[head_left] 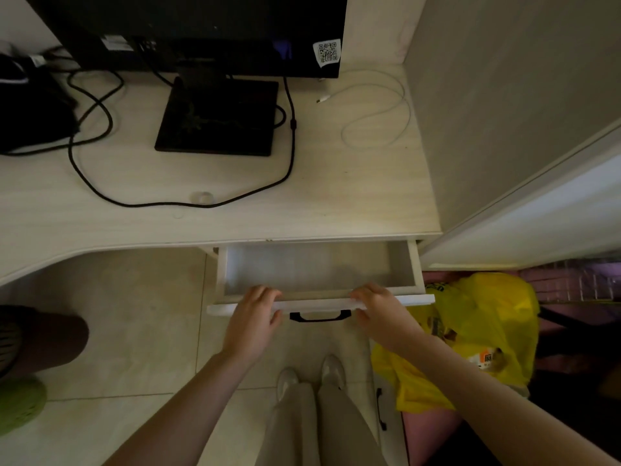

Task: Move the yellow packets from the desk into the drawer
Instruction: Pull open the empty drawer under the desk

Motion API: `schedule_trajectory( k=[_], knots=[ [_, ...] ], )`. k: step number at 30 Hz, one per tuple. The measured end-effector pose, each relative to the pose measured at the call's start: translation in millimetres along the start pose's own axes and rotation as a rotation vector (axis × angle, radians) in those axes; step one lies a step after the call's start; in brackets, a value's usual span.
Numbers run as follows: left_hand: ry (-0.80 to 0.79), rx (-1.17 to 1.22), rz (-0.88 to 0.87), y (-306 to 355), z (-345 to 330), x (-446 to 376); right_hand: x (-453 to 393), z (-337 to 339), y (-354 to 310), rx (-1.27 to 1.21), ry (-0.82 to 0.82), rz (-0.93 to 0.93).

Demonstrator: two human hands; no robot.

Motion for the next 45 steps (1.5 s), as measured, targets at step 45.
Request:
schedule_trajectory(
  k=[45],
  knots=[
    [-0.168, -0.336, -0.122, -13, -55, 114, 103, -91, 6, 0.573, -0.021, 0.165]
  ],
)
Point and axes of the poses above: each hand's wrist, its own x-axis away from the middle knuckle, its own z-axis out of the back of the hand, y = z × x, the point moved 5 cm from there along -x, towards the middle knuckle, and after that the axes turned 2 degrees about x, right-handed, at the moved point
